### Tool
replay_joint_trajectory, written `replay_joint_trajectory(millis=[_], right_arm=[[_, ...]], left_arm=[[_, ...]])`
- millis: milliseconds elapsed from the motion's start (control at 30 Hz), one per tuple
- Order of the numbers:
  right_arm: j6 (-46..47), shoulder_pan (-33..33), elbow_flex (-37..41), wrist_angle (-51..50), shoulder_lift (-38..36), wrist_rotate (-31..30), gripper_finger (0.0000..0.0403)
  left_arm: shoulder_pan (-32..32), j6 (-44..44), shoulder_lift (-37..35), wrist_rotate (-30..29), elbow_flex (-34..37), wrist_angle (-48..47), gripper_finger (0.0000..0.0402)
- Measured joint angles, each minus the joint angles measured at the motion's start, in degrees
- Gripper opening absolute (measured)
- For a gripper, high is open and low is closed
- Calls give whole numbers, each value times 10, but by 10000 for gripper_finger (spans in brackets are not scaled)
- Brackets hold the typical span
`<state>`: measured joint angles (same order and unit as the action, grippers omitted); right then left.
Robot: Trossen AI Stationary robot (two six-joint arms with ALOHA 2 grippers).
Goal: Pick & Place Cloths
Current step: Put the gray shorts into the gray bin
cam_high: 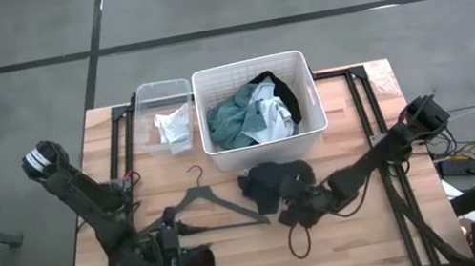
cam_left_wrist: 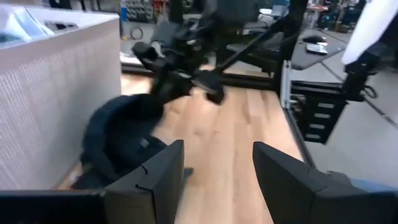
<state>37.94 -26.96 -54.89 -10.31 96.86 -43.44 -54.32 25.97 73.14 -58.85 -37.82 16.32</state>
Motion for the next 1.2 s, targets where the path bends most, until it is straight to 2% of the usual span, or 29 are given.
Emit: replay_joint_trajectory(millis=[333, 567, 767, 833, 967, 1133, 1200], right_arm=[[-193, -25, -158, -10, -1, 3, 10], [-215, -50, -242, -97, -1, 10, 9], [-243, -62, -277, -105, -1, 69, 9], [-262, -62, -291, -103, -1, 84, 9], [-307, -60, -321, -102, -1, 118, 9], [-333, -53, -352, -101, -1, 192, 9], [-338, -51, -358, -102, -1, 200, 9]], left_arm=[[61, -87, 0, 14, -9, 0, 198], [77, -199, 2, 3, -47, -9, 198], [91, -246, 2, 18, -69, -8, 198], [105, -250, 2, 50, -70, -7, 198], [153, -250, 2, 171, -76, 4, 198], [213, -267, 2, 251, -89, 23, 198], [231, -268, 2, 307, -93, 22, 198]])
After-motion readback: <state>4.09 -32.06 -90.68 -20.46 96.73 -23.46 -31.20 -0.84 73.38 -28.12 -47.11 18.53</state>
